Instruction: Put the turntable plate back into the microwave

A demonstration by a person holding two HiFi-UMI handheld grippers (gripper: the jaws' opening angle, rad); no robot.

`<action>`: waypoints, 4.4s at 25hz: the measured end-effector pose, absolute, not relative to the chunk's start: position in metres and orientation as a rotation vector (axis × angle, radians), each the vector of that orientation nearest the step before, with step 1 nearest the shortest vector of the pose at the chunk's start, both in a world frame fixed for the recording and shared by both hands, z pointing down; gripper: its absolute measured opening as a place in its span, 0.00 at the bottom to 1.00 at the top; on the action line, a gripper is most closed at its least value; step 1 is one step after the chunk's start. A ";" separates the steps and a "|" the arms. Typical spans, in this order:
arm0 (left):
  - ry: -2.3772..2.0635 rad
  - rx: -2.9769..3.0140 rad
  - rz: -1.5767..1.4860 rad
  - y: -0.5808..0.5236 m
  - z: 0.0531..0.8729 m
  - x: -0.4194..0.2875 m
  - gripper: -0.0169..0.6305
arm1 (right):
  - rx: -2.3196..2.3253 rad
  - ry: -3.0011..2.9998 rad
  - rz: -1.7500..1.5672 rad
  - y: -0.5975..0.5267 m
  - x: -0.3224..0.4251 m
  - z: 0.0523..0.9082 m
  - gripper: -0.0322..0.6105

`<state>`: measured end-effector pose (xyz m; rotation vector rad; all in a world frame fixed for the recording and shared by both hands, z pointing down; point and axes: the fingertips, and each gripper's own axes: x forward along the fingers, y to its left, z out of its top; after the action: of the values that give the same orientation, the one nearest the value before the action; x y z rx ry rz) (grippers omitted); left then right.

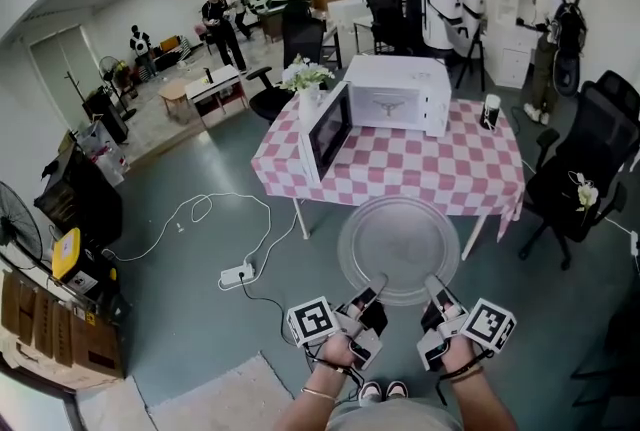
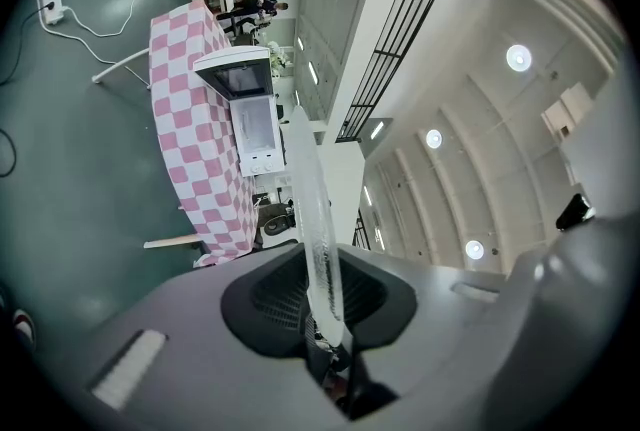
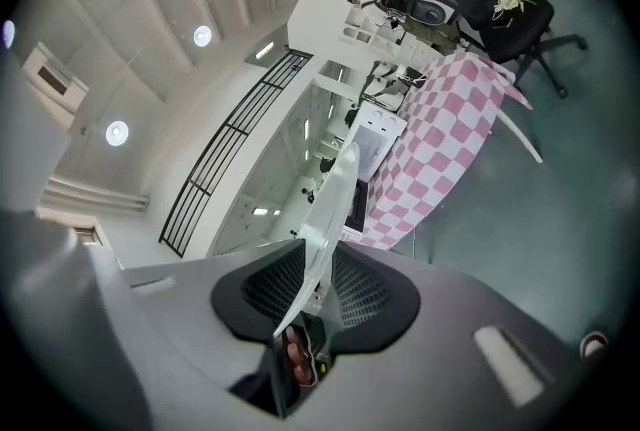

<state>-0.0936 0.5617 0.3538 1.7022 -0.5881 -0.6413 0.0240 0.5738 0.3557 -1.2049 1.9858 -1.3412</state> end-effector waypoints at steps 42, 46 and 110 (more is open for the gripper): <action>-0.671 1.653 -0.658 0.258 0.362 -0.032 0.09 | -1.166 1.991 -1.456 0.262 0.085 0.370 0.17; -0.688 1.657 -0.660 0.230 0.371 -0.031 0.09 | -1.150 2.000 -1.469 0.233 0.087 0.377 0.17; -0.772 1.518 -0.628 -0.053 0.484 -0.054 0.09 | -1.356 1.910 -1.768 -0.048 0.079 0.492 0.17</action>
<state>-0.0544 -0.0534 0.4838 1.5182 -0.7717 -0.6283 0.0785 -0.0483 0.4923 -1.3560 1.9098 -1.7684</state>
